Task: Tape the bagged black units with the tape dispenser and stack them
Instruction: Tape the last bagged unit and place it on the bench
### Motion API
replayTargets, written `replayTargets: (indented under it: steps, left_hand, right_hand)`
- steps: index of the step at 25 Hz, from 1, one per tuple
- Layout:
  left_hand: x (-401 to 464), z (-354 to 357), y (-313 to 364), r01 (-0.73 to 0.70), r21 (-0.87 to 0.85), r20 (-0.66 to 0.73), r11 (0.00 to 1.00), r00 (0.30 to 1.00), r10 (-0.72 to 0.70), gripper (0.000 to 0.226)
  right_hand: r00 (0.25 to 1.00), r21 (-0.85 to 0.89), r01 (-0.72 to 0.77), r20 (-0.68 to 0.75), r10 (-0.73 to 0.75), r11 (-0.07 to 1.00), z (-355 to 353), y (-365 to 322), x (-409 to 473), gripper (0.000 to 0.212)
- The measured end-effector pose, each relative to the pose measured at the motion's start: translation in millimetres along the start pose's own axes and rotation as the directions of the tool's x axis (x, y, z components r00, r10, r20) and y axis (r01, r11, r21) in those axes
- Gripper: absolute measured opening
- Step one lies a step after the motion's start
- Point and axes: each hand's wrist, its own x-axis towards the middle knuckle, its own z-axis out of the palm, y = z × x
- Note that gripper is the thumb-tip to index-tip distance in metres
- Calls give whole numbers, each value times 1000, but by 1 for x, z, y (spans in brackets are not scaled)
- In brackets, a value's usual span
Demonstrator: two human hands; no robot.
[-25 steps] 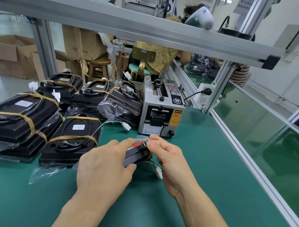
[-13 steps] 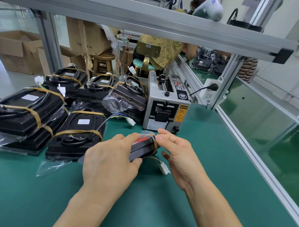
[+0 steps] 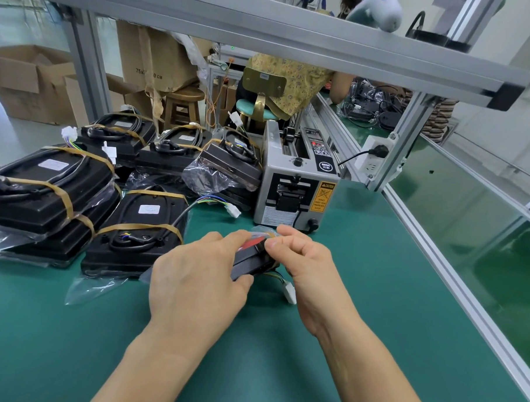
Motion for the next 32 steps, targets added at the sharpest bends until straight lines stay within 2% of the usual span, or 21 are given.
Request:
replayTargets:
  steps: [10, 17, 22, 28, 30, 32]
  left_hand:
    - [0, -1, 0, 0, -18, 0, 1000, 1000, 0, 57]
    - [0, -2, 1, -4, -35, -3, 999, 1000, 4, 54]
    - [0, -2, 1, 5, -15, 3, 1000, 1000, -5, 53]
    - [0, -2, 1, 9, -24, 22, 1000, 1000, -8, 55]
    - [0, -2, 1, 7, -1, 26, 1000, 1000, -7, 55]
    - [1, -2, 1, 3, 22, 30, 1000, 1000, -4, 56]
  right_hand:
    - [995, -20, 58, -81, -59, 998, 7, 6, -1, 22]
    - [997, 36, 16, -81, -13, 999, 6, 9, 0, 14]
    - [996, -29, 49, -72, -51, 998, 8, 10, -1, 14]
    - [977, -131, 125, -156, -145, 983, 12, 15, 0, 20]
    - [976, -97, 118, -169, -133, 988, 13, 15, -1, 21]
    - [983, 37, 83, -167, -76, 996, 12, 14, -2, 20]
